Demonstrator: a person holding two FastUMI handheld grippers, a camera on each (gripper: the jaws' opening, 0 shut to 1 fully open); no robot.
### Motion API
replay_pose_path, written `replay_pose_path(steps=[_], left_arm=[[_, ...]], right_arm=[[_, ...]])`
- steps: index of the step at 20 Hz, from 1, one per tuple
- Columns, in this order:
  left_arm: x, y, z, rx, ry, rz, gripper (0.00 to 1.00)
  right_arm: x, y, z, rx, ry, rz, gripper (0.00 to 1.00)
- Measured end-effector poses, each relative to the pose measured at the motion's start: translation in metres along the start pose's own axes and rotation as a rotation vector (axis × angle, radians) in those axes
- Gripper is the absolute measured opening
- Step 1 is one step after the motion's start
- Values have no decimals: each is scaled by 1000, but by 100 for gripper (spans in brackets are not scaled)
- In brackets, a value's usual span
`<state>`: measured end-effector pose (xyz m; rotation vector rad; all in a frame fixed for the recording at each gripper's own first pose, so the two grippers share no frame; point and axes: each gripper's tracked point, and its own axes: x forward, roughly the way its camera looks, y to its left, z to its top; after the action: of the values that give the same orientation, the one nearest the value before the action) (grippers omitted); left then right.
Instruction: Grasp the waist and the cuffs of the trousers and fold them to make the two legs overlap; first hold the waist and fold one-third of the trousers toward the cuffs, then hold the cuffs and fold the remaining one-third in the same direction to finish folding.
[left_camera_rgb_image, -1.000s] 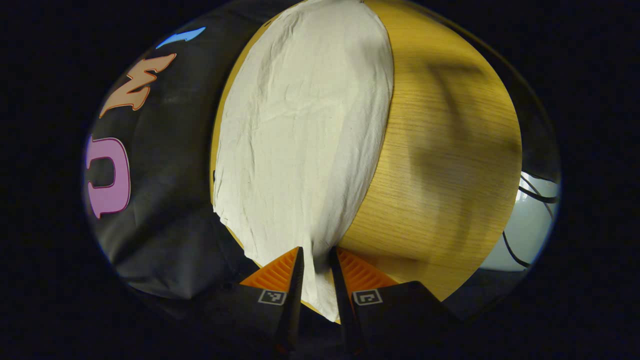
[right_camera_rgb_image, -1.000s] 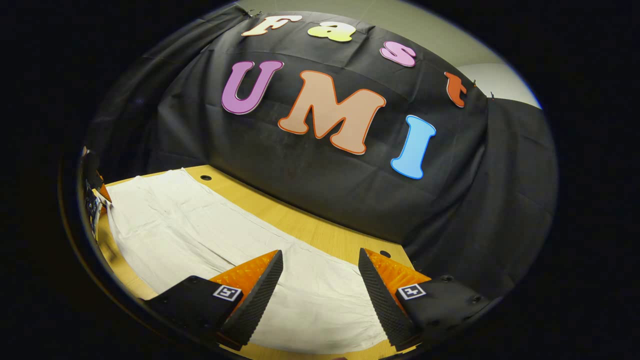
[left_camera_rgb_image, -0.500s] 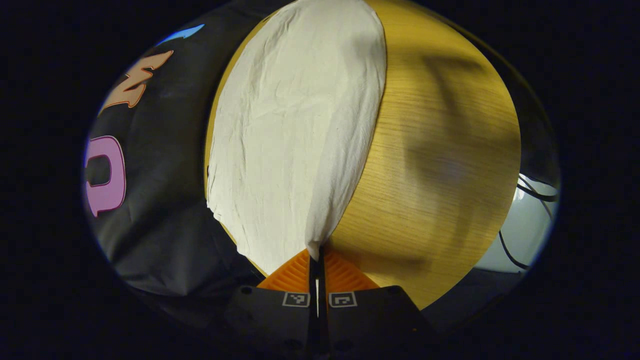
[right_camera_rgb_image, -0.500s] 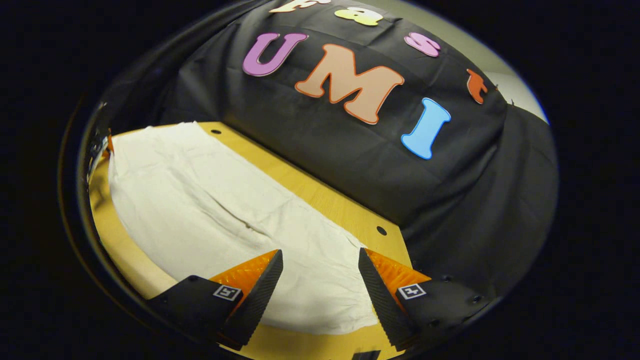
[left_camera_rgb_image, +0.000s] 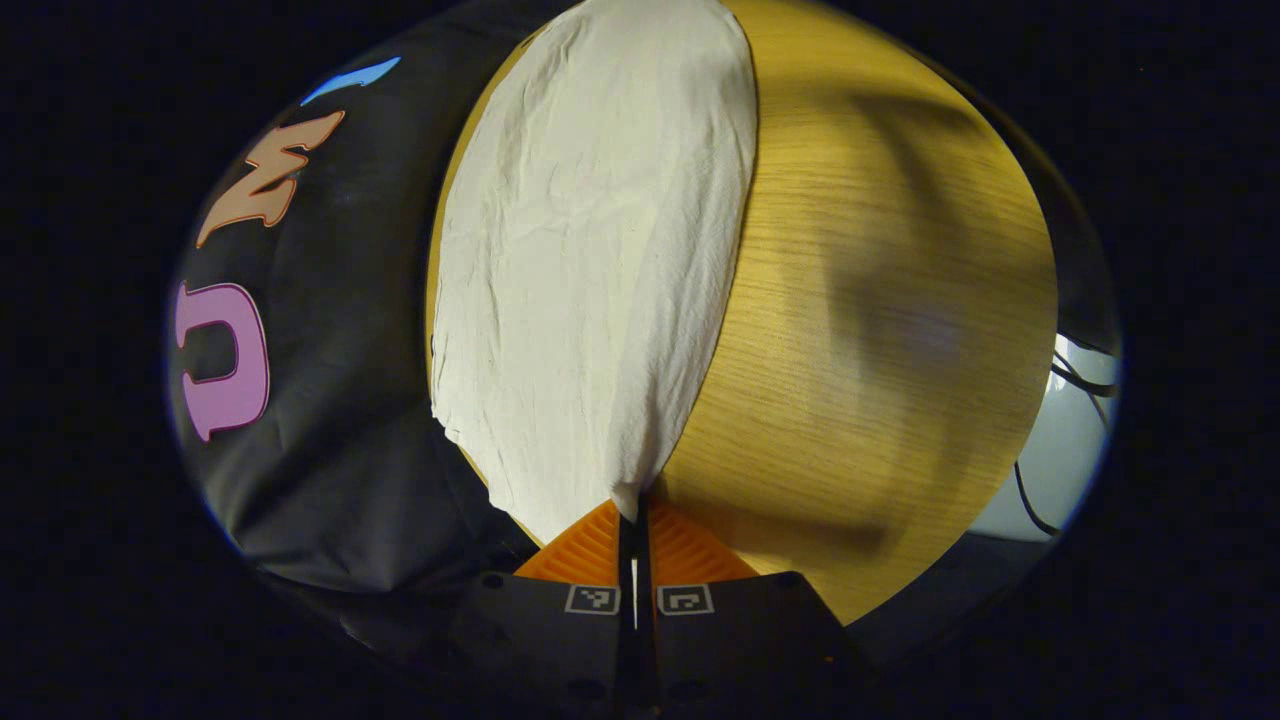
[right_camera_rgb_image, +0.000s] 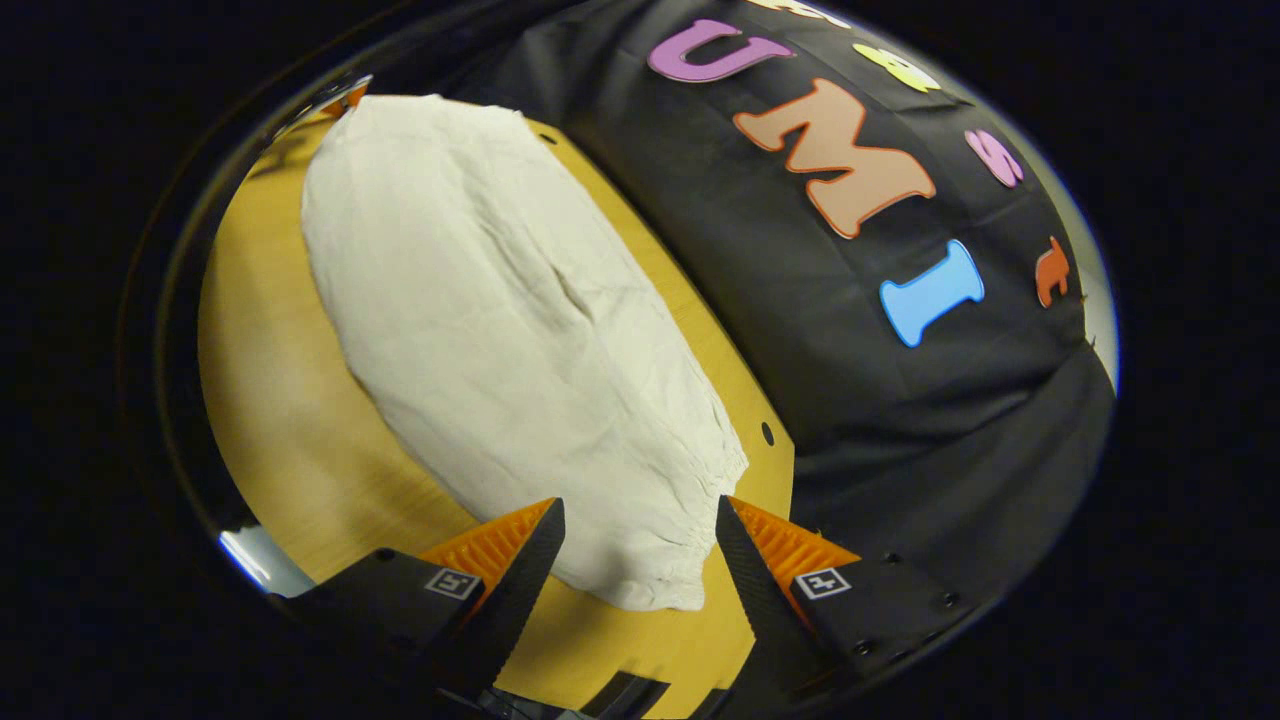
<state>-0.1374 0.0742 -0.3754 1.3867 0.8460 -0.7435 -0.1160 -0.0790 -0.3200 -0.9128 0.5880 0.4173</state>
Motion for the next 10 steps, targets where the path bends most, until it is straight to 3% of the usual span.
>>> replay_pose_path(steps=[7,10], left_arm=[[-1,0,1,-18,8,-10,0],[-1,0,1,-18,10,-11,0]], right_arm=[[3,29,-43,-97,71,101,98],[12,24,-46,-183,61,77,98]])
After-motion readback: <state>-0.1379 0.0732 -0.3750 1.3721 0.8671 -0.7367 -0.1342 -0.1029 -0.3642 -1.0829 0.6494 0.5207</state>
